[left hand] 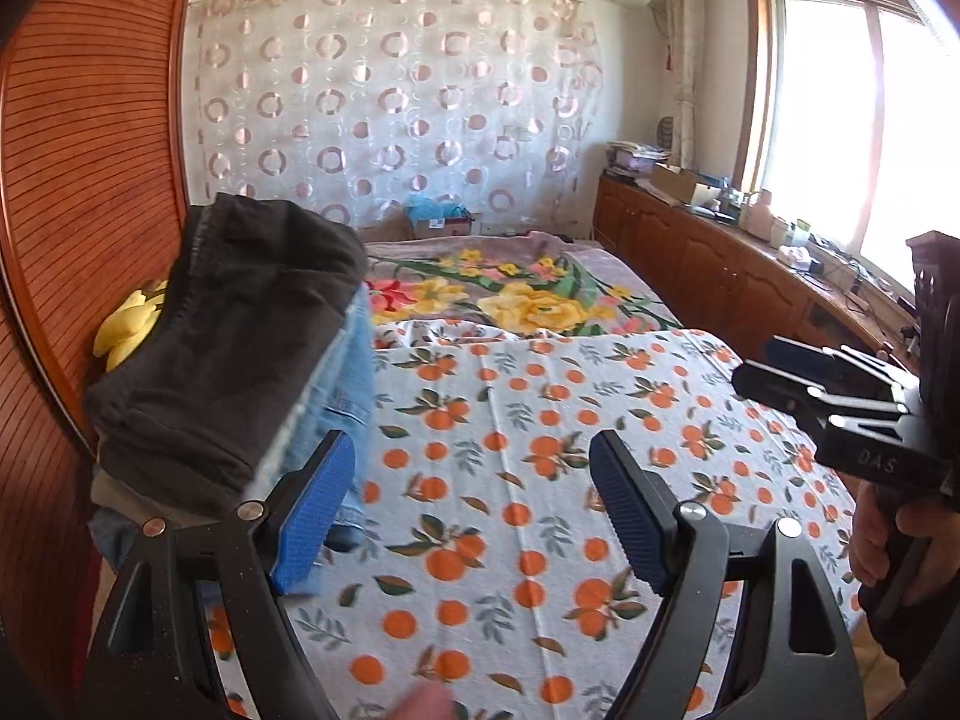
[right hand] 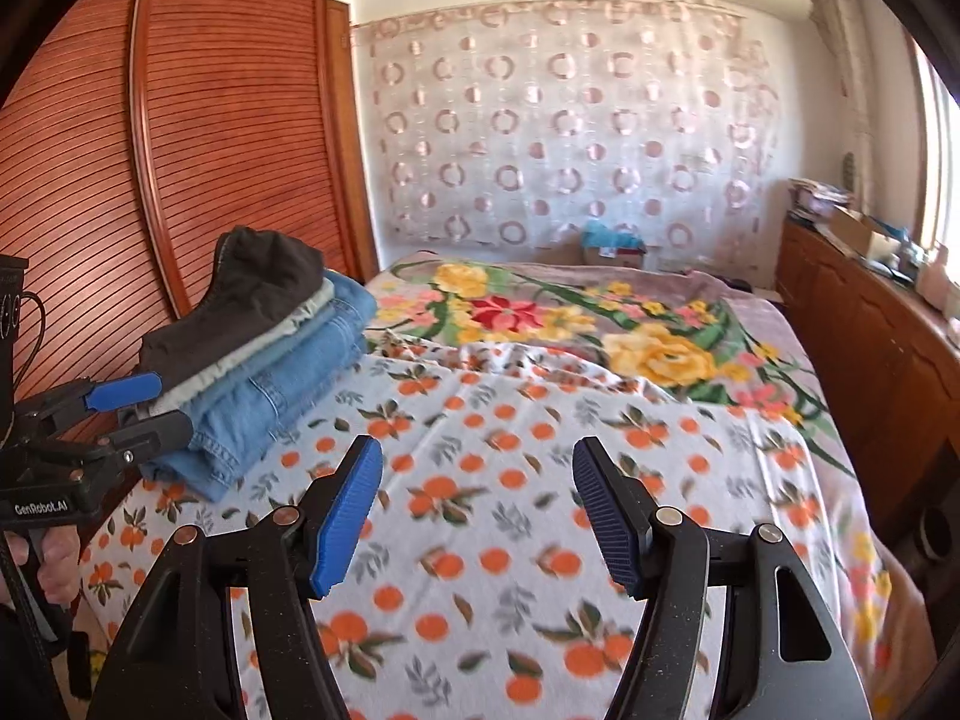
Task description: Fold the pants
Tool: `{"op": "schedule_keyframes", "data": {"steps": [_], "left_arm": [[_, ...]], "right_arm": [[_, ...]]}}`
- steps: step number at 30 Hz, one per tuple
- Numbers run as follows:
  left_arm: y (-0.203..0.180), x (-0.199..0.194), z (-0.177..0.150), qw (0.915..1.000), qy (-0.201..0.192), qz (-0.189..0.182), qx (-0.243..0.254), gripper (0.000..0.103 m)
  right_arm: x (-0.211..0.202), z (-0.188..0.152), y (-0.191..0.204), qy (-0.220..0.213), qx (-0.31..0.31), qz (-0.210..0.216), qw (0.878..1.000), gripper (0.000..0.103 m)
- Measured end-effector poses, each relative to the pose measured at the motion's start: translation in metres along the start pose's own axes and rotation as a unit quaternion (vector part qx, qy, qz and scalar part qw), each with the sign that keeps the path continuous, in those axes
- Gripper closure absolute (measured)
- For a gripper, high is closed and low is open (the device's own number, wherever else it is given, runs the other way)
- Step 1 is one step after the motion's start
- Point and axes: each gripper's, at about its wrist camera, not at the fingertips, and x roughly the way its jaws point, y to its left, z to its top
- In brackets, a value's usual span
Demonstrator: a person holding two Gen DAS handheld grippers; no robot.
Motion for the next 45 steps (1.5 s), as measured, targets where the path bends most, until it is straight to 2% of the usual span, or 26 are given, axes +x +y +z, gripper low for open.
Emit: {"op": "schedule_keyframes", "data": {"steps": [3,8,16,27,31,45], "left_arm": [[-0.009,-0.006,-0.005,0.9999,-0.001,-0.017,0.001,0.022],[-0.024,-0.017,-0.014,0.9997,0.001,-0.023,0.012,0.022],[-0.044,-0.048,-0.024,0.9997,-0.004,-0.014,0.019,0.022],[-0.053,-0.097,-0.03,0.9985,-0.044,0.013,0.029,0.022],[-0.051,-0.105,-0.034,0.998,-0.053,0.023,0.025,0.022],[-0.043,-0.111,-0.042,0.9978,-0.057,0.032,0.009,0.022]], "right_arm": [[-0.016,-0.01,0.002,0.001,0.012,-0.012,1.0,0.035],[-0.042,-0.026,0.008,0.001,0.03,-0.026,0.999,0.035],[-0.099,-0.042,0.027,-0.019,0.038,-0.028,0.999,0.035],[-0.166,-0.06,0.05,-0.058,0.034,-0.04,0.997,0.035],[-0.168,-0.076,0.047,-0.064,0.034,-0.04,0.997,0.035],[-0.159,-0.078,0.042,-0.071,0.027,-0.049,0.996,0.035]]}}
